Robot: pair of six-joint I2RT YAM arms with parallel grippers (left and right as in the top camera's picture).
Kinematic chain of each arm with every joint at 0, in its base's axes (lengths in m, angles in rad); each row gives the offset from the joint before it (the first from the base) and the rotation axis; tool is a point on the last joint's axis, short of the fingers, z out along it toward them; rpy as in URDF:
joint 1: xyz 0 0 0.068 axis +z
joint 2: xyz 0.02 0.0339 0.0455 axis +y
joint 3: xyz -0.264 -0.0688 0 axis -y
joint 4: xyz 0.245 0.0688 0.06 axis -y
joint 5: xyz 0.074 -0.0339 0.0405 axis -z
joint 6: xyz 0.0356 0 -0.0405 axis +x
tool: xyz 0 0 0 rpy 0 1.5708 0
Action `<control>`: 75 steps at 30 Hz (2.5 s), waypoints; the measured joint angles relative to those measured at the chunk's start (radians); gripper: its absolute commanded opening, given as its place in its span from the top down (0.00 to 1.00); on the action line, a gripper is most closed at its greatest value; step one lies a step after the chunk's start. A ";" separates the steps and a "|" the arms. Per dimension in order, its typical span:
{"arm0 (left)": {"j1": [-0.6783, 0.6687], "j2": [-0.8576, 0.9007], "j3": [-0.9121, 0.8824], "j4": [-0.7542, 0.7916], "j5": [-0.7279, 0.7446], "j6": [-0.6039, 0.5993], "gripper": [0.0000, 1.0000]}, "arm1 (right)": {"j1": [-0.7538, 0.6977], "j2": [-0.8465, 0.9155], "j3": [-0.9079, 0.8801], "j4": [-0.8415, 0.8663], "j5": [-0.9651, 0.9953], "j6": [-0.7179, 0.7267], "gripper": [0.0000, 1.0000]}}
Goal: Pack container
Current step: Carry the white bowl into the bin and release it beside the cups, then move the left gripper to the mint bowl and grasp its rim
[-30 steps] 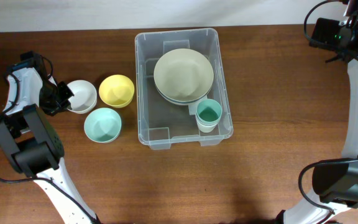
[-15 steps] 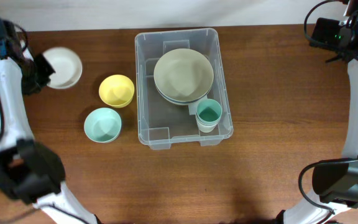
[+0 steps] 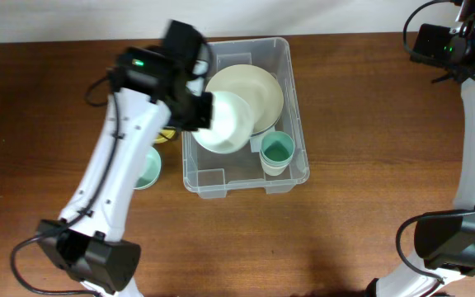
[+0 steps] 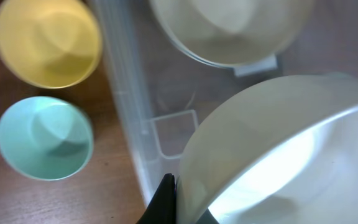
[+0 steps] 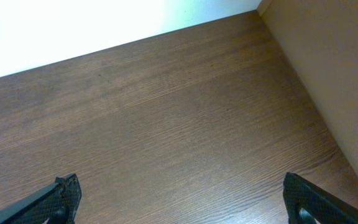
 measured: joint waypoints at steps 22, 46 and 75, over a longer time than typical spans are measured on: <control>-0.101 0.005 -0.439 0.274 -0.098 -0.078 0.77 | 0.000 0.000 0.000 0.000 0.000 0.000 0.01; 0.358 0.010 0.031 0.098 -0.168 -0.012 0.30 | 0.000 0.000 0.000 0.000 0.000 0.000 0.01; 0.480 0.027 -0.842 0.628 -0.080 -0.021 0.99 | 0.000 0.000 0.000 0.000 0.000 0.000 0.01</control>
